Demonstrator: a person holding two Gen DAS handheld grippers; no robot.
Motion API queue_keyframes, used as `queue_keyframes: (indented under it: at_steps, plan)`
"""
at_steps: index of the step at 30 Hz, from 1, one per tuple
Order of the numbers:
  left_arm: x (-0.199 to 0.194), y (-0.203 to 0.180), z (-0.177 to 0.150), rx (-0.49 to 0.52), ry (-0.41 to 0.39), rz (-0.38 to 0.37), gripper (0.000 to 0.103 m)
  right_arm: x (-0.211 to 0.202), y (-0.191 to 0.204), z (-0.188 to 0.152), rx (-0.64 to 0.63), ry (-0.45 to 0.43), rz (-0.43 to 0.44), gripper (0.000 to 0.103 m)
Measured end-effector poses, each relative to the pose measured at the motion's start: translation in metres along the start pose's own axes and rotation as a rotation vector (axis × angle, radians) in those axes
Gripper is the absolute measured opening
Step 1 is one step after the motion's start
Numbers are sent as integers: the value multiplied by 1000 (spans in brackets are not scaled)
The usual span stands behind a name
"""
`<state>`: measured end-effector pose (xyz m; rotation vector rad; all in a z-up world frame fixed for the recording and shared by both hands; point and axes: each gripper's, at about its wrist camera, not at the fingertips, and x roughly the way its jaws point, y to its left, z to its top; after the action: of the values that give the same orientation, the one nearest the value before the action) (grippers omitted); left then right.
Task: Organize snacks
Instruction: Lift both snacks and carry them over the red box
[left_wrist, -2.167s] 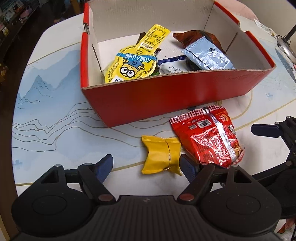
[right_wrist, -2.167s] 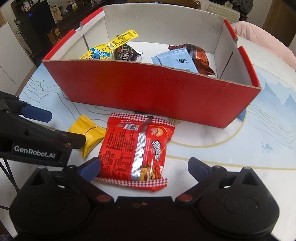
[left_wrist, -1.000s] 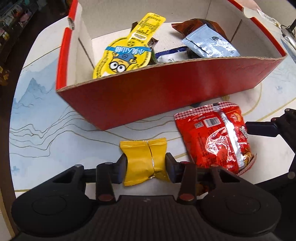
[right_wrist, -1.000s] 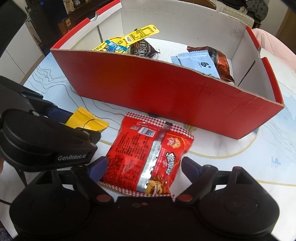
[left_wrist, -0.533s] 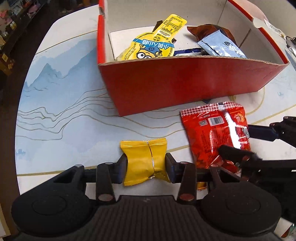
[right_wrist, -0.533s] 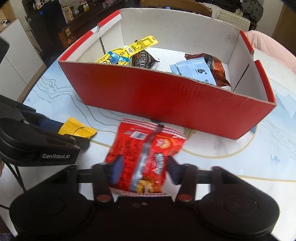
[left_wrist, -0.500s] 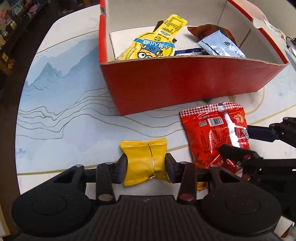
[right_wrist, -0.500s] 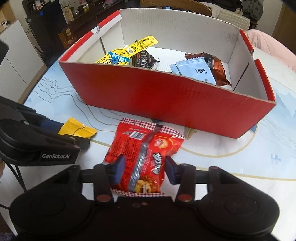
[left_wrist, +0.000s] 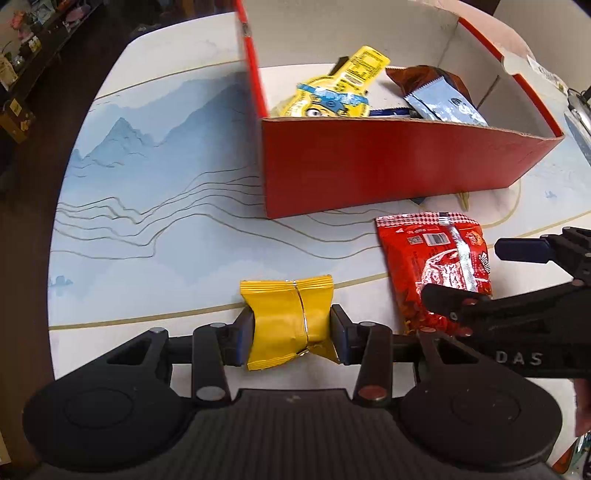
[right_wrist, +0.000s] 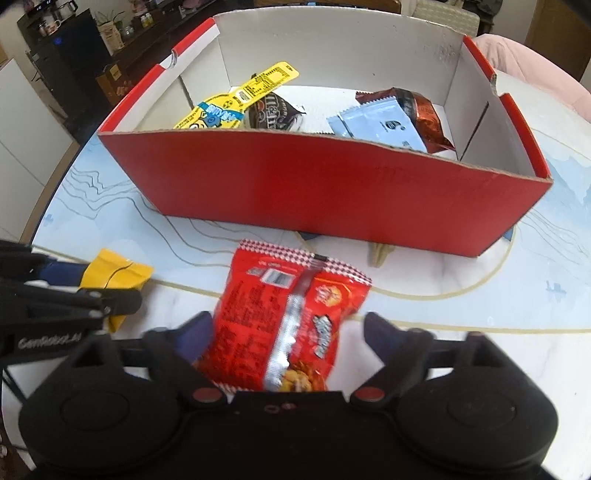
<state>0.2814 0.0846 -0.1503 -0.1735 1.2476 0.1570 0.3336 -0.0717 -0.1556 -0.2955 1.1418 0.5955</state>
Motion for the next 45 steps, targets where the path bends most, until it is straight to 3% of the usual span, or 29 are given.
queue_keyframes:
  at_steps: [10, 16, 21, 34, 45]
  plan:
    - [-9, 25, -9, -48, -3, 22, 42, 31, 34, -1, -73, 53, -120, 95]
    - [-14, 33, -12, -67, -6, 15, 42, 32, 28, -1, -28, 47, -92, 93]
    - [-17, 31, -12, -65, -11, 10, 42, 23, 22, -6, -49, 11, -75, 73]
    - [-32, 11, -16, -23, -21, -30, 42, -6, -2, -34, 37, 15, -18, 73]
    - [-72, -4, -8, 12, -92, -102, 42, -74, -10, -26, 36, -45, 17, 73]
